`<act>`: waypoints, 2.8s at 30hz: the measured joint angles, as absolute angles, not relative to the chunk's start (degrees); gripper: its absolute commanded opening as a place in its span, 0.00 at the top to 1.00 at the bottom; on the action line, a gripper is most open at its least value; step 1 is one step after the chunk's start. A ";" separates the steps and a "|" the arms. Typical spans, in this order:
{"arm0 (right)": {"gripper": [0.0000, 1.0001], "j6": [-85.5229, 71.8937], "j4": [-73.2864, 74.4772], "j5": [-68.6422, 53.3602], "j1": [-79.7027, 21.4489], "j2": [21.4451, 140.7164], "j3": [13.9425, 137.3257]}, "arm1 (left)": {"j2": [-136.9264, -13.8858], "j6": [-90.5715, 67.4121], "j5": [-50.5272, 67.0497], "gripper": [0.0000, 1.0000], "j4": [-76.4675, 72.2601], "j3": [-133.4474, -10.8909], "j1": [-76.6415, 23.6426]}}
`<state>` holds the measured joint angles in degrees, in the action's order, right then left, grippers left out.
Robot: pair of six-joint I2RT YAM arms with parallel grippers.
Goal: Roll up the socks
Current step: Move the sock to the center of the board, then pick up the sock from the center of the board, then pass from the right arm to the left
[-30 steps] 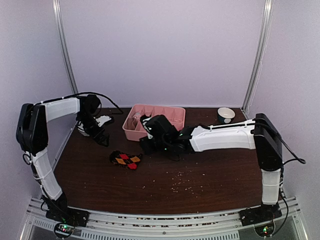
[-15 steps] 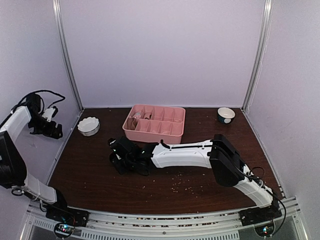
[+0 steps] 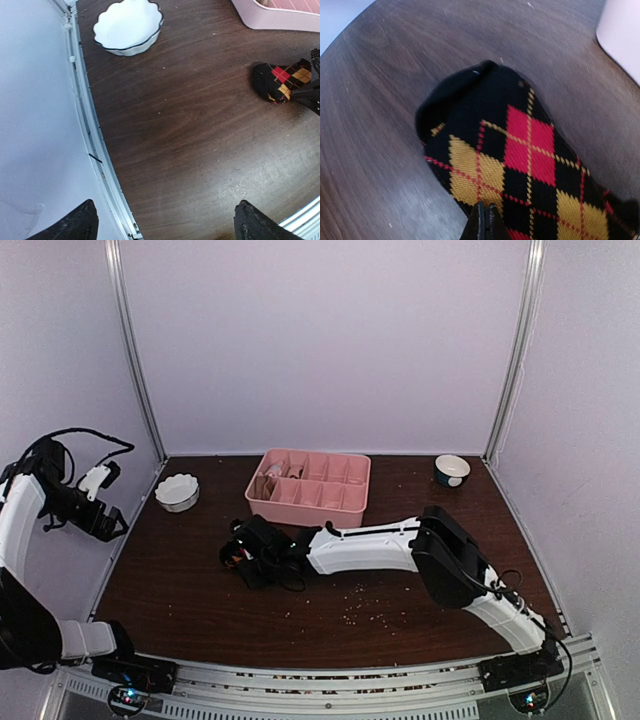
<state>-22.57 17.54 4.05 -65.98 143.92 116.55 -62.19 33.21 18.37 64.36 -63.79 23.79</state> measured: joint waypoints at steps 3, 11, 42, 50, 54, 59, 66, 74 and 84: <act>1.00 -23.64 12.73 3.44 -65.87 138.08 106.06 | -61.08 35.88 21.15 0.08 67.37 -62.89 23.79; 0.75 -24.45 7.99 3.46 -65.87 125.32 95.15 | -64.58 39.83 25.78 0.02 72.03 -61.14 22.02; 1.00 -22.55 11.51 2.90 -65.32 143.90 113.65 | -72.01 42.81 29.82 0.02 78.06 -61.69 18.81; 1.00 -27.24 0.05 -0.40 -65.19 129.93 93.23 | -73.58 42.72 29.56 0.02 76.99 -61.69 14.72; 1.00 -31.53 -10.46 -5.89 -64.88 121.08 83.46 | -75.83 42.04 29.10 0.02 75.81 -62.24 9.93; 1.00 -39.33 -28.67 -13.13 -64.18 114.26 72.51 | -79.13 40.69 27.57 0.02 73.54 -64.14 2.24; 1.00 -51.40 -50.98 -21.32 -61.36 112.62 57.21 | -85.54 38.87 25.58 0.02 71.20 -68.29 -6.35; 1.00 -67.79 -77.36 -31.07 -56.29 114.04 50.35 | -90.00 37.58 25.41 0.02 70.59 -75.09 -10.96; 1.00 -79.15 -86.85 -45.30 -50.19 113.12 51.64 | -90.04 37.60 29.93 0.02 72.75 -79.53 -11.33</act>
